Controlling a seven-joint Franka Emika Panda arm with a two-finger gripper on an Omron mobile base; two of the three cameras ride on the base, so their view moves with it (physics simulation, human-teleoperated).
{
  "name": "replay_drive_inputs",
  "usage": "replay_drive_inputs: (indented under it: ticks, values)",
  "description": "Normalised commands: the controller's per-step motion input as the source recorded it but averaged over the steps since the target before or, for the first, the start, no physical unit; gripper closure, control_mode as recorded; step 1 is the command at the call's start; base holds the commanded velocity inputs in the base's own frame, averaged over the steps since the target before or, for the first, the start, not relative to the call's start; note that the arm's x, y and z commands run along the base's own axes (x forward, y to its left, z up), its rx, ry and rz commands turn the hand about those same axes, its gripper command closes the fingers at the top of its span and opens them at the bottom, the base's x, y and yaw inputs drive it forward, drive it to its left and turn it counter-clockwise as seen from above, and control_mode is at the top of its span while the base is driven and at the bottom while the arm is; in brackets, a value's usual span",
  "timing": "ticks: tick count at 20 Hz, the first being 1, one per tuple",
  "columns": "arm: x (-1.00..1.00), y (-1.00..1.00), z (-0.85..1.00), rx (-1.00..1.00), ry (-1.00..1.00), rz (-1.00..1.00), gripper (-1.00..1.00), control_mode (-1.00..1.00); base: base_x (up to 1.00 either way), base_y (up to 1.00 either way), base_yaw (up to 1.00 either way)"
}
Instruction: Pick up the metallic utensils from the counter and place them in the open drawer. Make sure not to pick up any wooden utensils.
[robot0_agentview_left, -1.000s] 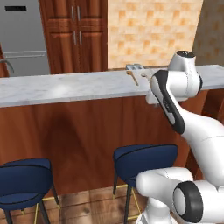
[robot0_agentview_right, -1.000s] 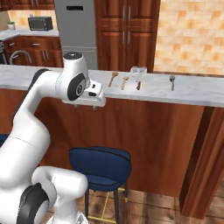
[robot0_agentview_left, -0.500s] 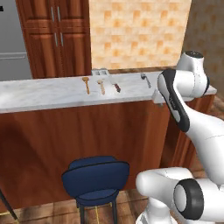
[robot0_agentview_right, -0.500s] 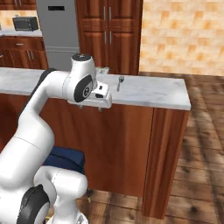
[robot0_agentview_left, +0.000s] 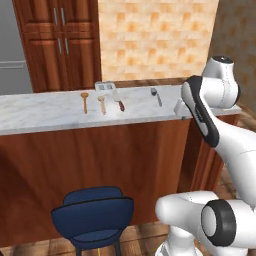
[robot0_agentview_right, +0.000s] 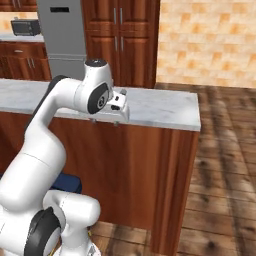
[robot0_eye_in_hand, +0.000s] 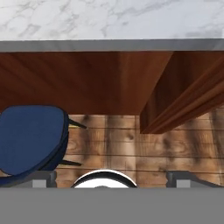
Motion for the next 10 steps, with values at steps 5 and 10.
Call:
replay_drive_inputs:
  ticks: [5,10]
  values:
    - [0.00,0.00,0.00,0.00,0.00,0.00,-1.00,1.00,0.10,-0.06,0.01]
    - [0.00,0.00,0.00,0.00,0.00,0.00,-1.00,1.00,0.12,-0.70,0.03]
